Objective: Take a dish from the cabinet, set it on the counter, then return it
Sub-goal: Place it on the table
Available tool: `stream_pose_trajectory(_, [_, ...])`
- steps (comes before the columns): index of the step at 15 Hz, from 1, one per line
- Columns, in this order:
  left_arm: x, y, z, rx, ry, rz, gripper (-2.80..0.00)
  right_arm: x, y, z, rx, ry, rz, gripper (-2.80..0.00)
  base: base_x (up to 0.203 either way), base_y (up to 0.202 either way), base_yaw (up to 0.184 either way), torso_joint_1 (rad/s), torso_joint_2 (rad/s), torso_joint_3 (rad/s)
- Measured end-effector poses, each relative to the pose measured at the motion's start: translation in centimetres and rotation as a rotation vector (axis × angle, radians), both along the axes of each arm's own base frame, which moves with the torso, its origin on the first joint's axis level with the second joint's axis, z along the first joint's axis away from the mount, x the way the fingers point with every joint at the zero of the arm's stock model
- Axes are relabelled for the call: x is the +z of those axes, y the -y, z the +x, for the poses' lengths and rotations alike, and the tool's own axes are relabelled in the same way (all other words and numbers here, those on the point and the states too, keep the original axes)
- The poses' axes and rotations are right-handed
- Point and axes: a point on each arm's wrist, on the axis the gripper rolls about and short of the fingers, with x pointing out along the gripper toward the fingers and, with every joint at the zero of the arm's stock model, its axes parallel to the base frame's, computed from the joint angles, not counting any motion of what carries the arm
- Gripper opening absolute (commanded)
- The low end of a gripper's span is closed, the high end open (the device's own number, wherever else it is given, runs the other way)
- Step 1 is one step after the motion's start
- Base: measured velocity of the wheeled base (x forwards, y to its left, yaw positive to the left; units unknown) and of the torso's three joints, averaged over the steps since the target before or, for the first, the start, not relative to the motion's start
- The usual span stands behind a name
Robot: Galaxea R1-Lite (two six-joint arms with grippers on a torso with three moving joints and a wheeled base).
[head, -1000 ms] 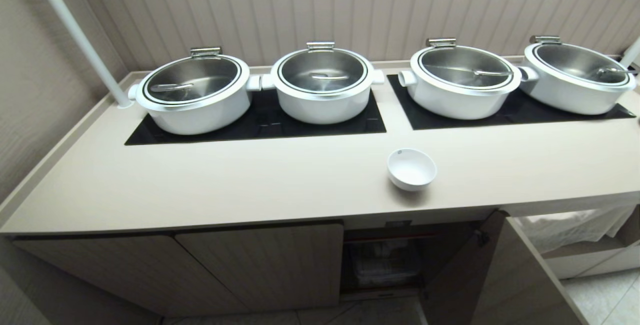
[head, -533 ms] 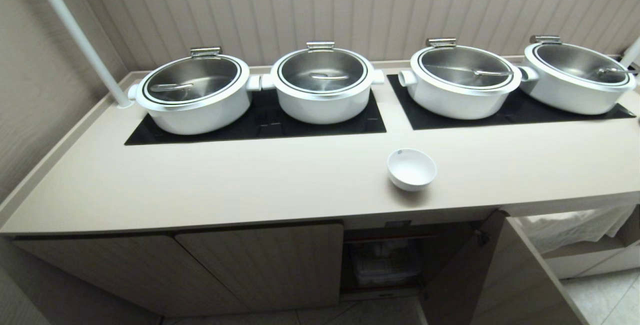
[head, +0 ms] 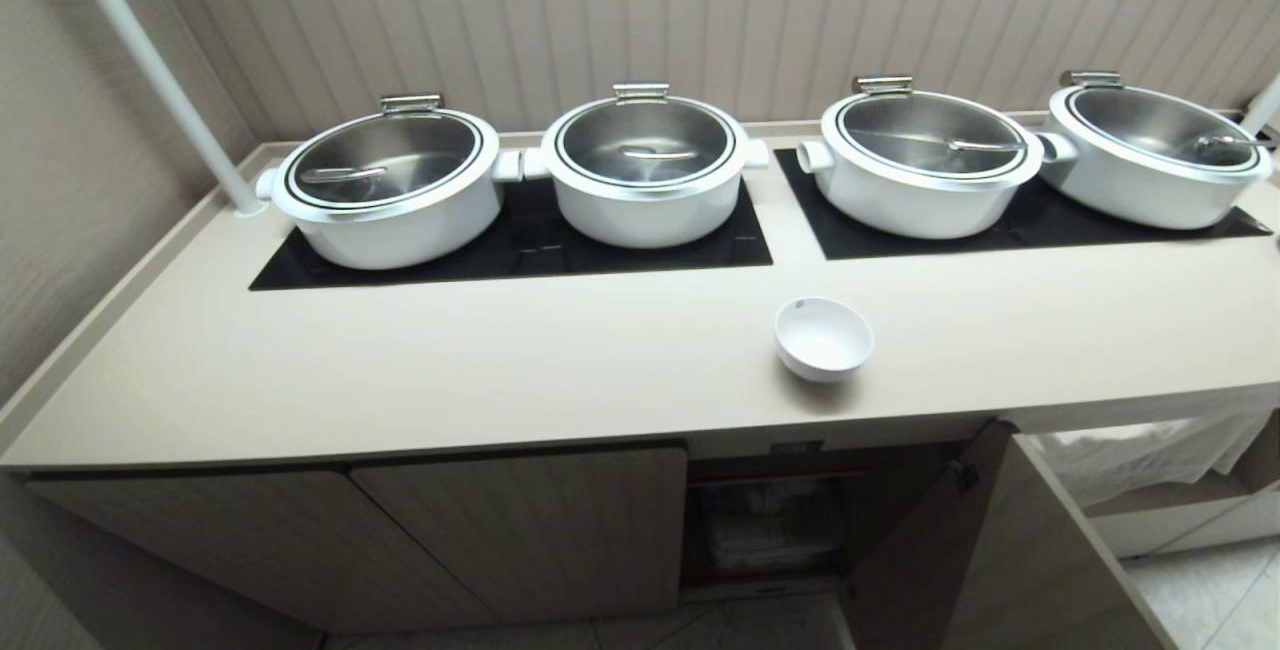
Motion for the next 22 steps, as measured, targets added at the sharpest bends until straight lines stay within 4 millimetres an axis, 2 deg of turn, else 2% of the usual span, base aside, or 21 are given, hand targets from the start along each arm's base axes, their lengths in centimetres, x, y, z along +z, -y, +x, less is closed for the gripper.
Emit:
stream_pose_trajectory(4, [0.0, 0.0, 0.0, 0.000, -0.001, 0.000, -2.80, 4.0, -0.7, 4.3, 0.097, -0.051, 0.001, -2.80, 0.000, 0.000, 0.000, 0.000, 0.00, 0.000])
stream_pose_trajectory(7, [0.0, 0.0, 0.0, 0.000, -0.001, 0.000, -2.80, 5.6, -1.7, 7.2, 0.170, -0.156, -0.010, -2.80, 0.000, 0.000, 0.000, 0.000, 0.00, 0.000])
stream_pose_trajectory(13, [0.0, 0.0, 0.0, 0.000, 0.000, 0.000, -2.80, 5.2, -4.5, 13.1, 0.274, -0.379, -0.048, -2.80, 0.000, 0.000, 0.000, 0.000, 0.00, 0.000])
stream_pose_trajectory(17, [0.0, 0.0, 0.0, 0.000, 0.000, 0.000, -2.80, 3.6, -5.7, 17.2, 0.255, -0.486, -0.070, -2.80, 0.000, 0.000, 0.000, 0.000, 0.00, 0.000])
stream_pose_trajectory(22, [0.0, 0.0, 0.0, 0.000, 0.000, 0.000, -2.80, 3.6, -6.8, 22.2, 0.154, -0.549, -0.121, -2.80, 0.000, 0.000, 0.000, 0.000, 0.00, 0.000])
